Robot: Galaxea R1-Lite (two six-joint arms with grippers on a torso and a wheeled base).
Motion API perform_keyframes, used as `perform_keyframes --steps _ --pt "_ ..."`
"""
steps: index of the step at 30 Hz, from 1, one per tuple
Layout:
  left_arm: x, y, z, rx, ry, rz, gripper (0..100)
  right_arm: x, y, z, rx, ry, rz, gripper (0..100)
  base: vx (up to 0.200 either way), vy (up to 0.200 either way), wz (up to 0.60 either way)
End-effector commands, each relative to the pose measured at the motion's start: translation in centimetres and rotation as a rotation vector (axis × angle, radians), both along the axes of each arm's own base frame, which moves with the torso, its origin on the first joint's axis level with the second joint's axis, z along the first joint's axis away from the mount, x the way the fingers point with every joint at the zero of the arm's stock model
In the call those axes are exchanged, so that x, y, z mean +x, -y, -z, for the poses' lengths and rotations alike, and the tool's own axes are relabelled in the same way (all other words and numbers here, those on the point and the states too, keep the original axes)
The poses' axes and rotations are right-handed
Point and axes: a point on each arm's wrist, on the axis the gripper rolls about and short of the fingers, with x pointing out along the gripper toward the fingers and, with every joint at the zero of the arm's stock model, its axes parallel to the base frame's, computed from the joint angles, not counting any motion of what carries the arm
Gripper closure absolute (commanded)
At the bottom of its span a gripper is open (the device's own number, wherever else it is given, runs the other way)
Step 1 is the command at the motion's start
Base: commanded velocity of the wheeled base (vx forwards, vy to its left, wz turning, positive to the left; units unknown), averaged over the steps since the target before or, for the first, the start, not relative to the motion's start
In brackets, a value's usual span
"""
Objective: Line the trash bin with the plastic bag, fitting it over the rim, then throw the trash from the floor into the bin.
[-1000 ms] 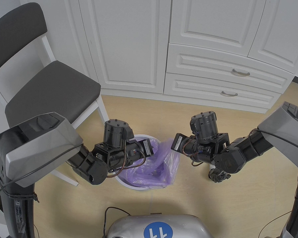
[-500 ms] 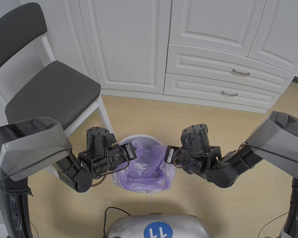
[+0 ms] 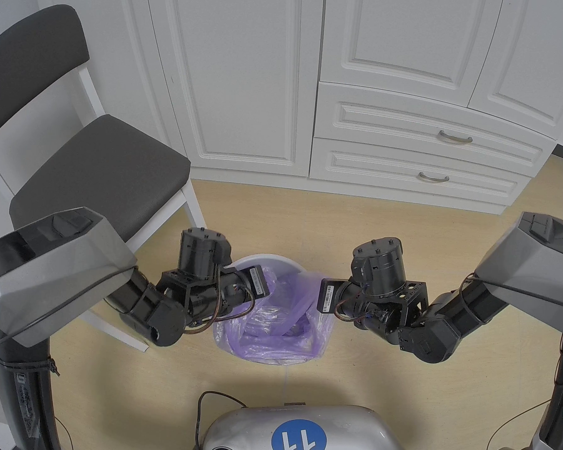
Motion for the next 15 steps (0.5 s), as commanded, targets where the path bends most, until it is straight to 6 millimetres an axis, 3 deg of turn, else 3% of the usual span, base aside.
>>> perform_keyframes --steps 1,7,11,15 --pt "1.1 2.8 -1.7 -0.079 -0.029 -0.028 100 -0.6 -0.3 -1.9 -0.007 0.060 0.038 100 0.000 0.000 0.00" --pt "2.1 4.3 1.8 -0.088 -0.096 -0.037 100 -1.6 -0.3 -2.9 -0.014 0.090 0.034 100 0.000 0.000 0.00" --pt "2.3 4.3 2.2 -0.092 -0.111 -0.045 100 -2.2 -0.7 -2.7 -0.016 0.083 0.015 100 0.000 0.000 0.00" --pt "2.1 3.3 2.5 -0.085 -0.128 -0.064 100 -2.4 -1.3 -1.2 -0.039 0.054 0.000 100 0.000 0.000 0.00"
